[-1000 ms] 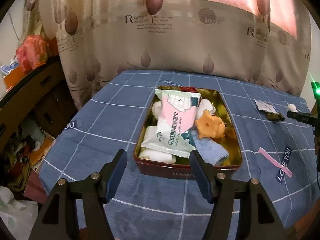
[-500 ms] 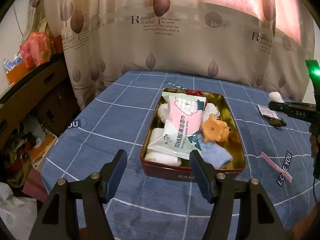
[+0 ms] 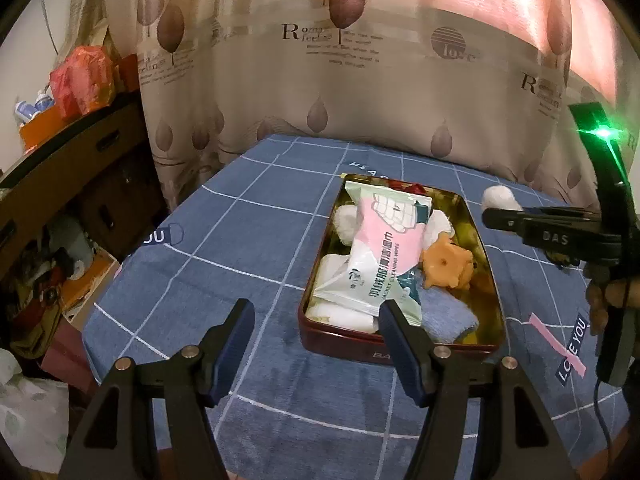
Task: Organize soft objects
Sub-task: 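Carry the white cotton ball into the tin and open the right gripper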
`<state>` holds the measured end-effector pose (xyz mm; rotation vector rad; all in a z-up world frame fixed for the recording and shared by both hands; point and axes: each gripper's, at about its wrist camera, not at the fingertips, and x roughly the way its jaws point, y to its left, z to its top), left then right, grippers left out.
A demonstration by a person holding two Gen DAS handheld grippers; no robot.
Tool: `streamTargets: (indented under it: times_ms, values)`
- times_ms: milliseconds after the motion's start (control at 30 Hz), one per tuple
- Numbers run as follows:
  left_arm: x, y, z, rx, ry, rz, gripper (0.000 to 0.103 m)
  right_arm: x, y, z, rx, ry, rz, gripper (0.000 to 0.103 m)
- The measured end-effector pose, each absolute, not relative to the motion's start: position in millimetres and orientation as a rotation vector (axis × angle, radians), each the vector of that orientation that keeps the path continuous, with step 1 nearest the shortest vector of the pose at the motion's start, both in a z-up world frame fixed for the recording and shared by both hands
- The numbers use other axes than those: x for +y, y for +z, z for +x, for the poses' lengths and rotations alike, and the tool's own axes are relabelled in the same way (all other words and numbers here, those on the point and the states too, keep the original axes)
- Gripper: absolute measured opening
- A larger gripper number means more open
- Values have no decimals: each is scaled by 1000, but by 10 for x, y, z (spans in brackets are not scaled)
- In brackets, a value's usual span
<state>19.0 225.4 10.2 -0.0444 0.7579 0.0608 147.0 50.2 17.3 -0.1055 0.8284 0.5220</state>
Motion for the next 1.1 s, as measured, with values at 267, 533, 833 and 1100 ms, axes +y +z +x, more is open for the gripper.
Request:
streamTargets:
  times_ms: [267, 533, 833, 1100]
  values:
    - [2284, 105, 191, 752, 74, -45, 66, 719, 85, 1588, 846, 521, -117, 19]
    - [2302, 98, 199, 752, 77, -66, 66, 824, -86, 1748, 884, 492, -118, 20]
    - [2294, 85, 196, 751, 75, -70, 66, 872, -207, 1808, 902, 484, -113, 27]
    - [2280, 71, 206, 759, 75, -73, 66, 839, -187, 1789, 893, 456, -111, 50]
